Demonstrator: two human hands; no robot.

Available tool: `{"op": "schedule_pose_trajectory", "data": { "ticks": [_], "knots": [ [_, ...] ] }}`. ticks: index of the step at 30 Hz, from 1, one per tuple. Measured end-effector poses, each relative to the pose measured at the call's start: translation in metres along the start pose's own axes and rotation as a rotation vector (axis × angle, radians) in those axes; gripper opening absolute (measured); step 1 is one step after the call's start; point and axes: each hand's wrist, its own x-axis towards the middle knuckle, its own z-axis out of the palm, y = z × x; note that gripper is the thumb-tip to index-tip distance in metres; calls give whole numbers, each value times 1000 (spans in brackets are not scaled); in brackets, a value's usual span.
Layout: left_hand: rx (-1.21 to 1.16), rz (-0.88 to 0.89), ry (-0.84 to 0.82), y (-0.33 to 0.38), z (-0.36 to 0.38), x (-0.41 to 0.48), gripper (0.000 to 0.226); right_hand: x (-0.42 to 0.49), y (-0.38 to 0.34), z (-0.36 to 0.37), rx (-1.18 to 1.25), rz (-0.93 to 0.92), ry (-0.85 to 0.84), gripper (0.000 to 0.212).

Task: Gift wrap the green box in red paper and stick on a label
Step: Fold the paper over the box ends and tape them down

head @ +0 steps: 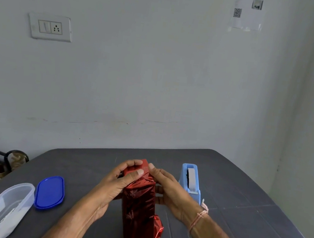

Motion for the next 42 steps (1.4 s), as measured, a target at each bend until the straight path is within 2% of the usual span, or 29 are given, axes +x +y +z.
{"op": "schedule_pose_trajectory", "data": {
  "ticks": [4, 9, 11, 14, 18, 21, 25, 29, 34, 38, 42],
  "knots": [
    [-43, -9, 19, 1, 1, -5, 40, -9, 3, -3, 14, -10, 8, 70],
    [-60, -25, 93, 2, -1, -3, 73, -36, 11, 2, -215, 95, 158, 79],
    [-54, -66, 121, 2, -1, -2, 80, -44, 20, 3, -250, 133, 136, 80],
    [-27, -102, 167, 2, 5, -3, 67, -49, 24, 8, -143, 243, -9, 78],
    [-37, -111, 238, 1, 11, -2, 53, -41, 17, 11, 48, 299, -76, 86],
    [-13, -118, 257, 1, 11, -2, 61, -35, 14, 11, 121, 278, -67, 79],
    [3, -116, 262, 1, 11, -1, 63, -35, 18, 9, 83, 277, -59, 79],
    [24, -144, 238, 4, 9, -4, 59, -39, 30, 7, 39, 351, -103, 91],
    [-59, -281, 124, 6, -9, -10, 73, -33, 47, 12, 229, 477, -142, 105],
    [-132, -276, 95, 10, -9, -18, 77, -26, 40, 22, 397, 418, -78, 87],
    [-92, -255, 102, 3, -11, -28, 79, -24, 32, 29, 411, 392, 10, 67]
  ]
}}
